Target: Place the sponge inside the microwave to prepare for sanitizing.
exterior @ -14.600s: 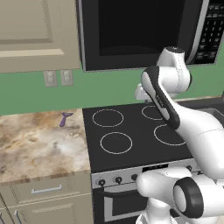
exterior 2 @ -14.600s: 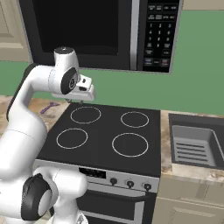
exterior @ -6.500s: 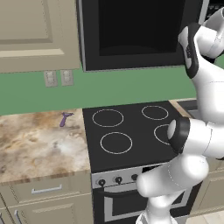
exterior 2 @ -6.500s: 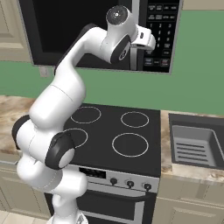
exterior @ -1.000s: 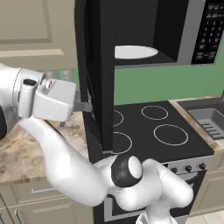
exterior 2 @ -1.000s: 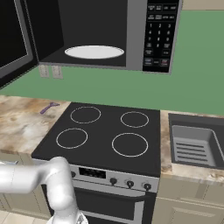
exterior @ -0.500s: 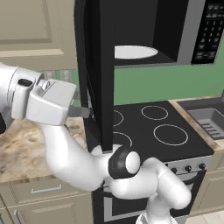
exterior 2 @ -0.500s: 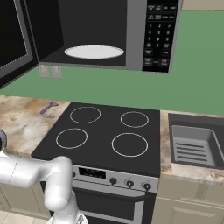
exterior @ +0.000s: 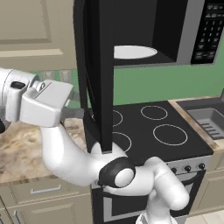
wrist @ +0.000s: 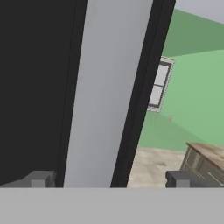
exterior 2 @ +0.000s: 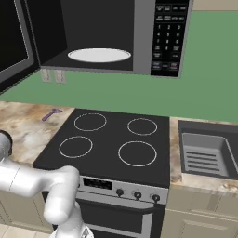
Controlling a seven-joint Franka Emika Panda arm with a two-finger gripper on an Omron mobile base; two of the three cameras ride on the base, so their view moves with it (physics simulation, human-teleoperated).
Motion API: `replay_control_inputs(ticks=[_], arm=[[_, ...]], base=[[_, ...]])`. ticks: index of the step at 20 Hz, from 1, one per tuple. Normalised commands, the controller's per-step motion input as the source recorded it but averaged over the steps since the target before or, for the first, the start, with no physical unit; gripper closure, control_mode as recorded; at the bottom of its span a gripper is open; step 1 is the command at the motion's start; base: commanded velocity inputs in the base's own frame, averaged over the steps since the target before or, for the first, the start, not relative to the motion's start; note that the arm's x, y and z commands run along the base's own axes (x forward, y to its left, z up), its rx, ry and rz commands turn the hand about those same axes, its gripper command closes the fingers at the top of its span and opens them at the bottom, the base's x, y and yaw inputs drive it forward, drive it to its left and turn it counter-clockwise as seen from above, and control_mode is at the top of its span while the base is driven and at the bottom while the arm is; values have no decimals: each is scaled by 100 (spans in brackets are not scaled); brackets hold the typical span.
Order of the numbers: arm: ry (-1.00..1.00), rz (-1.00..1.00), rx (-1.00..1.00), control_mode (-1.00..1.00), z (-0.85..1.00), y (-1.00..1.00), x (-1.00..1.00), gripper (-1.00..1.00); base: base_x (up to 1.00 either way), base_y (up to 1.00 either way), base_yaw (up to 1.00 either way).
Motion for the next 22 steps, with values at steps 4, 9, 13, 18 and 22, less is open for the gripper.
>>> replay_control_inputs(ticks=[4, 9, 13, 18, 22], arm=[[0, 0, -7, -100, 0, 42, -21, -100], [2, 0, -6, -100, 4, 23, 0, -100], [3, 0, -4, -100, 1, 12, 0, -100], [10, 0, -1, -100, 0, 16, 0, -100], [1, 0, -1, -100, -3, 27, 0, -100]], base=[[0, 0, 0], [0, 0, 0], [0, 0, 0], [0, 0, 0], [0, 0, 0]])
